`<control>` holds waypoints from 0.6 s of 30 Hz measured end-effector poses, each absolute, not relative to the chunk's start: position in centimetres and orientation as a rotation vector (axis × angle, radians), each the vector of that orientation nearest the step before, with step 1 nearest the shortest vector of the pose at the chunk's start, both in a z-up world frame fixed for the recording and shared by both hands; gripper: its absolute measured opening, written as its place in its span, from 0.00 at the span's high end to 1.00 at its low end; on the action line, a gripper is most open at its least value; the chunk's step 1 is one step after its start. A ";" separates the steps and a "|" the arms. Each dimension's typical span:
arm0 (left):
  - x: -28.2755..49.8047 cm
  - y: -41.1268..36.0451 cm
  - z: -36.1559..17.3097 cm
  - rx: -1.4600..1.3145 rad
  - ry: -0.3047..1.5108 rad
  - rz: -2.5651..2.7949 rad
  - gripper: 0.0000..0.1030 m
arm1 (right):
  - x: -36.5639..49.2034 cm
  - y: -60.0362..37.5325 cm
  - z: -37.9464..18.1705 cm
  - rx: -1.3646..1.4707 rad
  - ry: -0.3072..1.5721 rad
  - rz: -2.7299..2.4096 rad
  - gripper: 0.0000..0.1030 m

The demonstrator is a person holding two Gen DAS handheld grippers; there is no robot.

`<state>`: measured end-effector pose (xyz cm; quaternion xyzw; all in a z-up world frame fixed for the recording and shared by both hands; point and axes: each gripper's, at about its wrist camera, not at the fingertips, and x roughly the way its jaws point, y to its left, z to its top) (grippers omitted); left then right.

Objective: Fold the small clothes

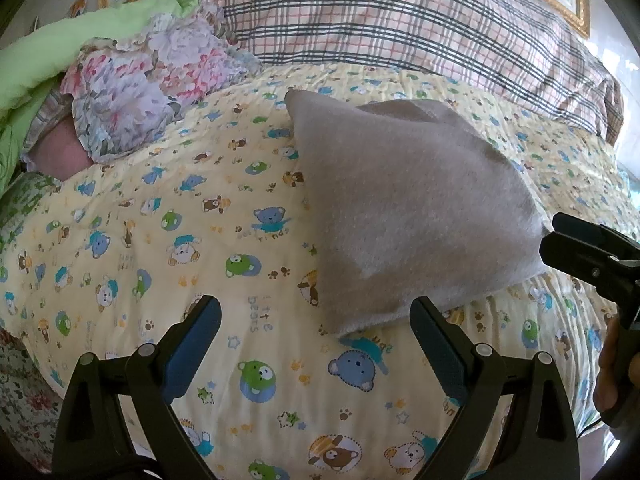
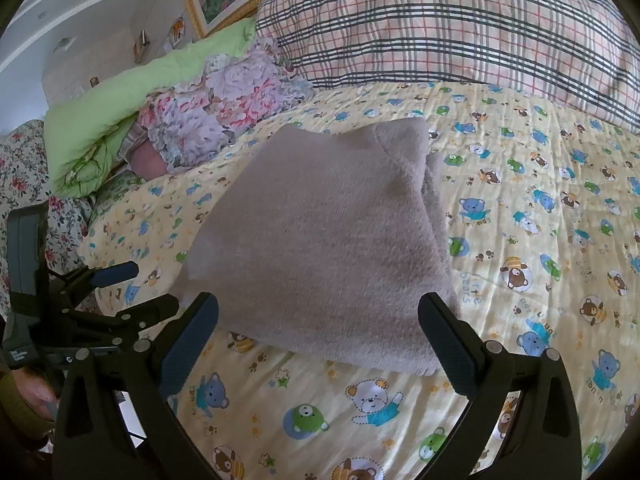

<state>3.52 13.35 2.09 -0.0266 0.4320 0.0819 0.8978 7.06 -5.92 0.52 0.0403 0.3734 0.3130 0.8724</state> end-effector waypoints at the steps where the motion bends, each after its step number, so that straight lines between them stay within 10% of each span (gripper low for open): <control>1: 3.6 13.4 2.1 -0.054 0.895 0.169 0.07 | 7.1 -5.9 0.5 0.084 0.780 0.655 0.03; 18: 4.6 13.9 2.9 -0.044 0.873 0.165 0.07 | 7.8 -6.3 0.8 0.117 0.775 0.640 0.03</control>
